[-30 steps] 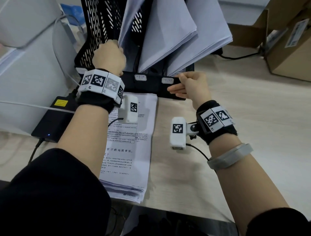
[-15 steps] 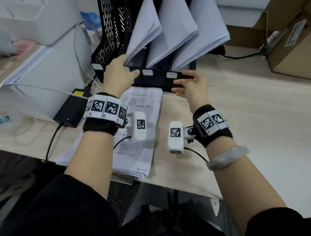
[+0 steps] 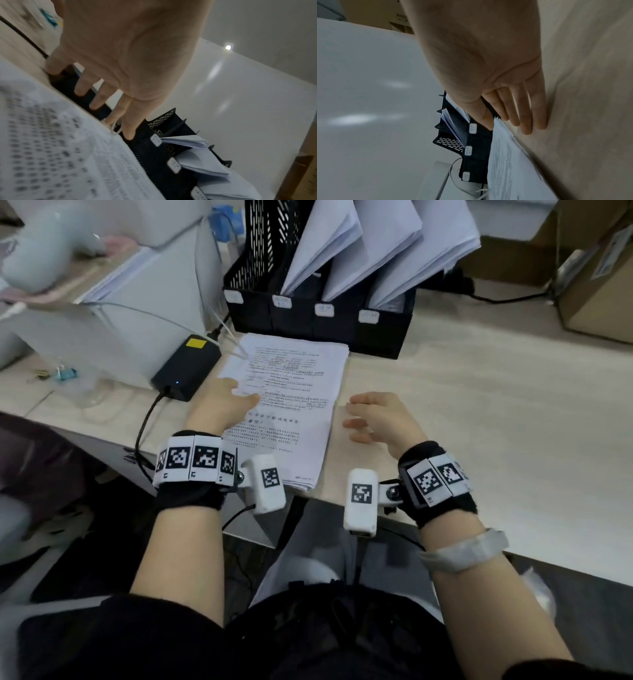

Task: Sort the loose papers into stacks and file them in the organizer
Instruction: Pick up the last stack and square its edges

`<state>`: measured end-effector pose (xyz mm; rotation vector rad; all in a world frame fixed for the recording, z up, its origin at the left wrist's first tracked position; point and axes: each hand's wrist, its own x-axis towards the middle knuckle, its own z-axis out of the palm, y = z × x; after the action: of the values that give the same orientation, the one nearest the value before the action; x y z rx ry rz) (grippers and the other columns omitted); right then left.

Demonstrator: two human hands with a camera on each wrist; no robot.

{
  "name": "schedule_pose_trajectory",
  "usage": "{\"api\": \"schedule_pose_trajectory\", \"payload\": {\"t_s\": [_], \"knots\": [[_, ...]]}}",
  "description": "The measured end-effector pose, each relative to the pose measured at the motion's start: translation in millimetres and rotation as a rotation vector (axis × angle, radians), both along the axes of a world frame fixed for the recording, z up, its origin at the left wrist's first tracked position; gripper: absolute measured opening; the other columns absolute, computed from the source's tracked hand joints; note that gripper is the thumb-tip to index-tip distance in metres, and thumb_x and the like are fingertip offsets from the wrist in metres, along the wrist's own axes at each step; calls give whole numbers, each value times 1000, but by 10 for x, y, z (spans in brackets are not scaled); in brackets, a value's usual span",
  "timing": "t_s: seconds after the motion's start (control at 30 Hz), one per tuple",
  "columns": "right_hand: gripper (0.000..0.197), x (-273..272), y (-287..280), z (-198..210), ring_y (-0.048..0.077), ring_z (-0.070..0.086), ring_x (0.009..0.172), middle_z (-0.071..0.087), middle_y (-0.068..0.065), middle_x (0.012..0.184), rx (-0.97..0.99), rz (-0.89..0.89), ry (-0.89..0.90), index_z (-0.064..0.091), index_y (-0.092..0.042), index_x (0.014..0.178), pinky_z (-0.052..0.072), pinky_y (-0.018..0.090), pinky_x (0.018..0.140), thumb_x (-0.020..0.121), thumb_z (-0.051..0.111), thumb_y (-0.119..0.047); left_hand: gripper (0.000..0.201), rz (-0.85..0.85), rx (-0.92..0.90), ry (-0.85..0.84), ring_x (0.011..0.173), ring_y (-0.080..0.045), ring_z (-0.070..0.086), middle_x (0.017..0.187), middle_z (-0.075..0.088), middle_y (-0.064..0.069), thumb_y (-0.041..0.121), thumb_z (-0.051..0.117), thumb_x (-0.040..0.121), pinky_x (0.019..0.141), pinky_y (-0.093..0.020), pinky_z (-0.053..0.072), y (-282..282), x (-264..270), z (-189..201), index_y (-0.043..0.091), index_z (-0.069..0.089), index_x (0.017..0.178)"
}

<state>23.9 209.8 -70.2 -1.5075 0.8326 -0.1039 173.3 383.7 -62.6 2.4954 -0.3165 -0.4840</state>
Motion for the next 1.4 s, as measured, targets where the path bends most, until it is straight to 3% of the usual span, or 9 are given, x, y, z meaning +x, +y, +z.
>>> {"api": "schedule_pose_trajectory", "payload": {"t_s": [0.33, 0.47, 0.57, 0.7, 0.87, 1.03, 1.23, 1.33, 1.4], "knots": [[34, -210, 359, -75, 3, 59, 60, 60, 3, 88, 175, 2, -89, 47, -3, 126, 57, 34, 81, 93, 56, -8, 59, 111, 78, -69, 137, -31, 26, 144, 38, -15, 38, 56, 89, 110, -46, 24, 287, -211, -200, 13, 37, 138], [7, -386, 396, -81, -1, 50, 33, 55, 1, 73, 208, -47, -132, 52, -5, 102, 50, 18, 49, 95, 50, -3, 59, 56, 61, -82, 137, -33, 28, 145, 39, -12, 42, 57, 88, 111, -43, 26, 308, -298, -238, 13, 41, 137], [8, -516, 384, -85, 4, 66, 61, 66, 5, 86, 161, -130, -132, 58, -4, 98, 52, 19, 57, 92, 57, -8, 59, 14, 10, -70, 134, -33, 36, 143, 43, -12, 41, 59, 88, 111, -41, 31, 269, -415, -239, 10, 44, 136], [62, -692, 376, -78, 28, 57, 117, 59, 15, 126, 136, -378, -231, 51, -1, 125, 48, 37, 93, 72, 73, -26, 44, -33, -170, -4, 107, -35, 56, 116, 60, -25, 32, 65, 85, 102, -45, 40, 162, -642, -235, -2, 61, 112], [15, -958, 294, -25, 15, 58, 73, 56, -1, 78, 250, -637, -447, 57, -10, 88, 51, 26, 62, 85, 66, -22, 28, -71, -297, 178, 83, -30, 62, 105, 66, -22, 25, 67, 86, 76, -36, 52, 8, -891, -233, 1, 65, 99], [25, -1150, 234, -39, 18, 61, 85, 60, 1, 91, 288, -689, -574, 55, -12, 102, 53, 26, 69, 86, 65, -28, 21, -126, -333, 274, 59, -18, 57, 81, 60, -13, 20, 63, 90, 71, -32, 58, -162, -1110, -204, 1, 63, 99], [29, -1313, 201, -124, 25, 62, 101, 65, 8, 112, 198, -540, -249, 53, -12, 115, 55, 39, 85, 87, 59, -9, 22, -286, -324, 343, 64, -14, 58, 83, 57, -6, 24, 61, 91, 65, -28, 58, -357, -1344, -154, 4, 61, 99], [24, -1432, 99, -135, 22, 60, 87, 61, 5, 99, 137, -563, -213, 48, -12, 109, 55, 27, 57, 91, 44, 4, 25, -369, -295, 351, 63, -14, 57, 84, 61, -6, 26, 58, 93, 59, -23, 54, -452, -1433, -119, 3, 62, 102], [25, -1527, 48, -72, 17, 60, 83, 60, 0, 91, 37, -563, -263, 52, -12, 97, 55, 28, 65, 91, 40, 9, 25, -422, -271, 377, 62, -14, 57, 82, 64, -5, 26, 55, 94, 53, -19, 52, -508, -1476, -93, 3, 62, 102]]}}
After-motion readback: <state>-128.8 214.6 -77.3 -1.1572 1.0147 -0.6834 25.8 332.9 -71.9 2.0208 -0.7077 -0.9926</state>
